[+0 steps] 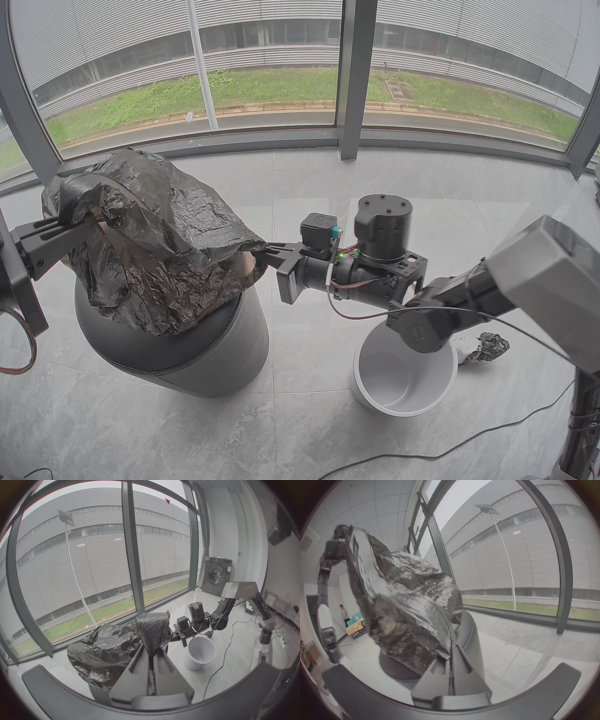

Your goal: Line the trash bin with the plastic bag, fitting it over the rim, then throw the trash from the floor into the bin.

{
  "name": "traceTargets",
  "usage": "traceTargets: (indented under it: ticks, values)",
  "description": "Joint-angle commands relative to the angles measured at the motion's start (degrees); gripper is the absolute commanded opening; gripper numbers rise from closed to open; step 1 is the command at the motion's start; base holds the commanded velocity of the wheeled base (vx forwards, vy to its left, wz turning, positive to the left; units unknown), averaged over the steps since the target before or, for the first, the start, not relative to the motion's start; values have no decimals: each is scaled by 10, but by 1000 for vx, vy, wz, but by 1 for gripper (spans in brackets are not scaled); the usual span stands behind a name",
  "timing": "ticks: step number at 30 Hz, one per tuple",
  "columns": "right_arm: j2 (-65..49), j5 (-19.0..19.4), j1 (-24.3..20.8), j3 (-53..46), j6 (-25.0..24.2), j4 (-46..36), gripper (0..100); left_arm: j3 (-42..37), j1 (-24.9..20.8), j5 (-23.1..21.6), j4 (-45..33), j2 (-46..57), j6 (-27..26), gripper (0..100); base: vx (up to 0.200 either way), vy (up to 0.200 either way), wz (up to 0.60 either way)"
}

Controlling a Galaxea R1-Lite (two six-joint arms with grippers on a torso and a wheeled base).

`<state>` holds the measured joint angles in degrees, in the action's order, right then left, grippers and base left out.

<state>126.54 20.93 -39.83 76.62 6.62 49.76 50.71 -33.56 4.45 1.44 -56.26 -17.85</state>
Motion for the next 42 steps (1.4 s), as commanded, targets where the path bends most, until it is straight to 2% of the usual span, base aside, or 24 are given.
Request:
traceTargets:
  ticks: [1, 4, 5, 8, 11, 14, 17, 23, 28, 31, 36, 42]
  values:
    - [-285, 52, -10, -199, -70, -91, 0, 91, 2, -137, 24, -143, 81, 0, 0, 0, 0]
    - [-343, 44, -8, -205, -90, -125, 0, 118, 8, -203, 35, -186, 139, 0, 0, 0, 0]
    - [-362, 39, -6, -202, -96, -144, 0, 125, 9, -225, 48, -206, 174, 0, 0, 0, 0]
    - [-390, 3, -8, -196, -97, -182, 0, 126, 17, -249, 103, -244, 235, 0, 0, 0, 0]
    - [-417, -27, -12, -202, -95, -222, 0, 123, 46, -270, 157, -278, 266, 0, 0, 0, 0]
    - [-454, -56, -8, -218, -94, -277, 0, 111, 87, -316, 197, -309, 265, 0, 0, 0, 0]
    - [-499, -92, -7, -244, -96, -340, 0, 84, 97, -352, 229, -331, 263, 0, 0, 0, 0]
    - [-561, -99, -4, -263, -98, -447, 0, 21, 88, -362, 271, -338, 273, 0, 0, 0, 0]
    - [-558, -122, 7, -280, -99, -449, 0, -31, 87, -375, 276, -335, 283, 0, 0, 0, 0]
    - [-550, -126, 2, -295, -98, -448, 0, -49, 88, -393, 279, -337, 284, 0, 0, -200, 0]
    - [-550, -145, -5, -324, -96, -443, 0, -57, 88, -397, 293, -342, 280, 0, 0, -200, 0]
    - [-568, -148, -7, -365, -97, -424, 0, -58, 89, -397, 294, -351, 278, 0, 0, -200, 0]
